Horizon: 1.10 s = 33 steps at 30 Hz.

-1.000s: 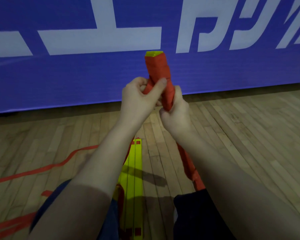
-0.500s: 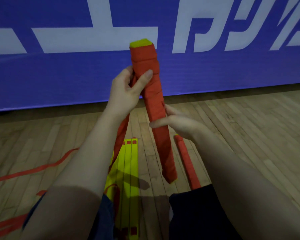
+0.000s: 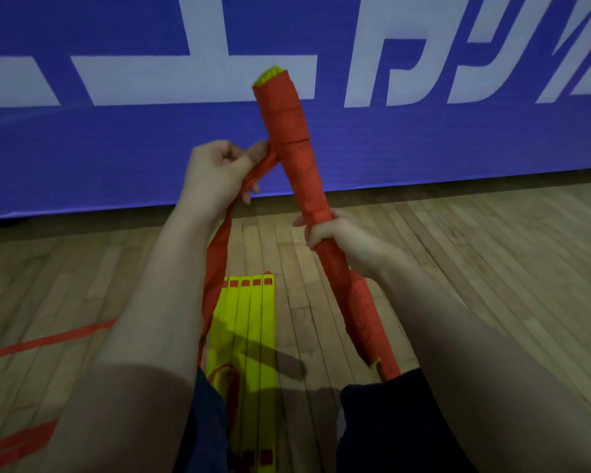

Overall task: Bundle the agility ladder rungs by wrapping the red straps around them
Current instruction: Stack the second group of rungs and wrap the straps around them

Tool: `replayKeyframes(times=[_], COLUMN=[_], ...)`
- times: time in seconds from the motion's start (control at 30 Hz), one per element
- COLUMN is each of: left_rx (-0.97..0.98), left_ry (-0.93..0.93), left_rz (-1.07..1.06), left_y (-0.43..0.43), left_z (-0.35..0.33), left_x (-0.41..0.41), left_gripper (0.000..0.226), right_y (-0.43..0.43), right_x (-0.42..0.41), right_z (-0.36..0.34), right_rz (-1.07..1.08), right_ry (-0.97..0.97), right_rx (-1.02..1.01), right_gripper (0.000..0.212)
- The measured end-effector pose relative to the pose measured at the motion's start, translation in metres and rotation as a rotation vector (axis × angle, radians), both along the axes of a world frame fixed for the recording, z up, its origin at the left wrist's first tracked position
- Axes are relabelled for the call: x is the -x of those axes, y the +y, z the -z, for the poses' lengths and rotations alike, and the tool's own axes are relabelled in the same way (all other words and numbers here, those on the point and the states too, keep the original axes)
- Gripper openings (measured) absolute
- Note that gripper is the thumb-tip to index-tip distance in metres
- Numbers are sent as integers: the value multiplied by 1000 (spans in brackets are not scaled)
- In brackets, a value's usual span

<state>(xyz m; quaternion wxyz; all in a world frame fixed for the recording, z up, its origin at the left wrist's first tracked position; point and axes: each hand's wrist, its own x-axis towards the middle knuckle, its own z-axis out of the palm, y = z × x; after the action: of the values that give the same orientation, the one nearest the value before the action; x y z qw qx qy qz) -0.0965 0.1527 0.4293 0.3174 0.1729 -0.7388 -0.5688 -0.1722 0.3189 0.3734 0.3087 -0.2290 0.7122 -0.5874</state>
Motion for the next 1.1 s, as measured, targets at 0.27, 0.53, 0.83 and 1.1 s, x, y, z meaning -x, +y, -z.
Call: replayKeyframes(times=[0.27,0.53,0.83,1.1], left_rx=[111,40,-171,-149], left_ry=[-12,-64,-125,-110], left_rz=[62,178,389,321], left_y=[-2,5,25,34], left_z=[-2,-4,-6,4], left_x=[-2,-7,-13,-2], left_gripper=[28,12,12,5], right_y=[14,16,6,-3], right_x=[7,7,0,8], right_z=[-3,-5,-2,1], right_rz=[-134,30,129,282], right_ry=[59,106,72,351], right_rx=[-71,-38,62,-161], right_gripper=[37,26,36,45])
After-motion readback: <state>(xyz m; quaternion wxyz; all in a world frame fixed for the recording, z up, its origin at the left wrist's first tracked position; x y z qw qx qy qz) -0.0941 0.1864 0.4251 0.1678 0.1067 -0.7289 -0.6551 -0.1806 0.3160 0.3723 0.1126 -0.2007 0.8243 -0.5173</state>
